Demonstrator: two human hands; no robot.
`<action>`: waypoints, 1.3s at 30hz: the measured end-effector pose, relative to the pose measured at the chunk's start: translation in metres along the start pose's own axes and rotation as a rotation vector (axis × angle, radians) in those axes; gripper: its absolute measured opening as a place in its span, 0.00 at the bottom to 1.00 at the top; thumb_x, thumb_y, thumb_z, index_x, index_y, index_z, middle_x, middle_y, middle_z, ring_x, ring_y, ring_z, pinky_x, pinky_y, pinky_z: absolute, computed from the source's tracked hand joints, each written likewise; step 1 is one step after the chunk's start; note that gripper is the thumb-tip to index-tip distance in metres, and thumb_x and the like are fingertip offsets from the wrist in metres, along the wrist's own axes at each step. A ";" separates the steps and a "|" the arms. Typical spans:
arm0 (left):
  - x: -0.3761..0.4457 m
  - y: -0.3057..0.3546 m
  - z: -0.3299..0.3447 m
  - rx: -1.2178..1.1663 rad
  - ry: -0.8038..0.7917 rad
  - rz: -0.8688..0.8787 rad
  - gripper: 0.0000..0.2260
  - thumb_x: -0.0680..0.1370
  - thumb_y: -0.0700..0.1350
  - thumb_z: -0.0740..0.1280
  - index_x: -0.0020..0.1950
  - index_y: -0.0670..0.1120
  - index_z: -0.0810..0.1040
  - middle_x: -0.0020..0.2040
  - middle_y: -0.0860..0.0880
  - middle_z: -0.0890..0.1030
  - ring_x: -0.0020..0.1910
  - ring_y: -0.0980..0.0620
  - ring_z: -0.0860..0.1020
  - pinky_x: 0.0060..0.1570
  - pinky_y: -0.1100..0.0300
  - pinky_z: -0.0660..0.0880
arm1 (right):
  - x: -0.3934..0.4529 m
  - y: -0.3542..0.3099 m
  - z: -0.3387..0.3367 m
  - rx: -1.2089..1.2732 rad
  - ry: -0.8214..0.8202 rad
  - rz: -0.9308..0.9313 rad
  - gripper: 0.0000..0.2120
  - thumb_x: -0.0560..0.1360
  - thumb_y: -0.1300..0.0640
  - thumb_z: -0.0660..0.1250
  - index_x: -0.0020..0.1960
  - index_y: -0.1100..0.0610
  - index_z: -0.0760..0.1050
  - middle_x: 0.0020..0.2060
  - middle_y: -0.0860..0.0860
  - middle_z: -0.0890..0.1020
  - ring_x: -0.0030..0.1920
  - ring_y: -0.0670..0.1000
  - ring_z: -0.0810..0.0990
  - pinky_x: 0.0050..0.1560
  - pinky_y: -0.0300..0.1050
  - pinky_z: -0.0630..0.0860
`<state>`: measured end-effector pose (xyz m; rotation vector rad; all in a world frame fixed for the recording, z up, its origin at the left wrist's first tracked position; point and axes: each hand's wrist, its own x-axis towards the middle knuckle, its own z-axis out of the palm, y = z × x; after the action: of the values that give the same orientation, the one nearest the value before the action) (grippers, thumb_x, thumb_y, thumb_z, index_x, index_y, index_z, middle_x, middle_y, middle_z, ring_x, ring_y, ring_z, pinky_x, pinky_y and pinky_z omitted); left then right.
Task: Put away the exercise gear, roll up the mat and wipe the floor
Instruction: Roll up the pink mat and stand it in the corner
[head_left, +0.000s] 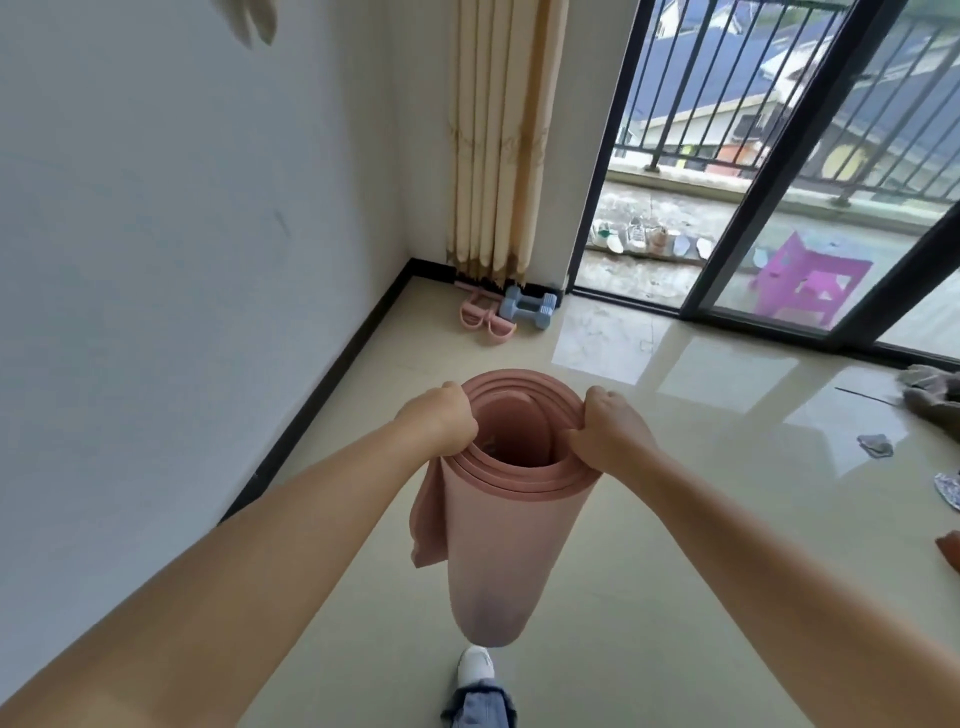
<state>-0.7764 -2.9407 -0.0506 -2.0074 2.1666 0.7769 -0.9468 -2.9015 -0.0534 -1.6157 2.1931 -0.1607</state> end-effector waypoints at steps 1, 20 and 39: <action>0.024 0.004 -0.009 -0.002 -0.005 -0.008 0.16 0.79 0.41 0.58 0.66 0.38 0.65 0.62 0.40 0.75 0.58 0.41 0.76 0.48 0.55 0.71 | 0.026 -0.004 -0.005 -0.002 -0.013 -0.001 0.15 0.76 0.57 0.62 0.60 0.63 0.67 0.60 0.59 0.72 0.57 0.59 0.74 0.46 0.44 0.69; 0.496 0.050 -0.178 -0.075 0.043 -0.213 0.16 0.80 0.44 0.60 0.65 0.38 0.66 0.63 0.40 0.74 0.59 0.42 0.75 0.48 0.56 0.69 | 0.550 -0.112 -0.083 -0.017 -0.136 -0.196 0.15 0.75 0.61 0.62 0.59 0.63 0.67 0.59 0.59 0.73 0.57 0.59 0.75 0.44 0.43 0.67; 0.922 -0.044 -0.272 -0.249 -0.008 -0.490 0.19 0.79 0.39 0.61 0.69 0.38 0.63 0.66 0.39 0.71 0.64 0.41 0.72 0.60 0.53 0.72 | 0.992 -0.283 -0.016 -0.021 -0.283 -0.254 0.20 0.74 0.62 0.63 0.66 0.62 0.66 0.62 0.57 0.71 0.57 0.57 0.75 0.50 0.44 0.75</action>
<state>-0.7837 -3.8927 -0.1934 -2.4969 1.5207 1.0007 -0.9441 -3.9231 -0.1994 -1.8029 1.7818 0.0195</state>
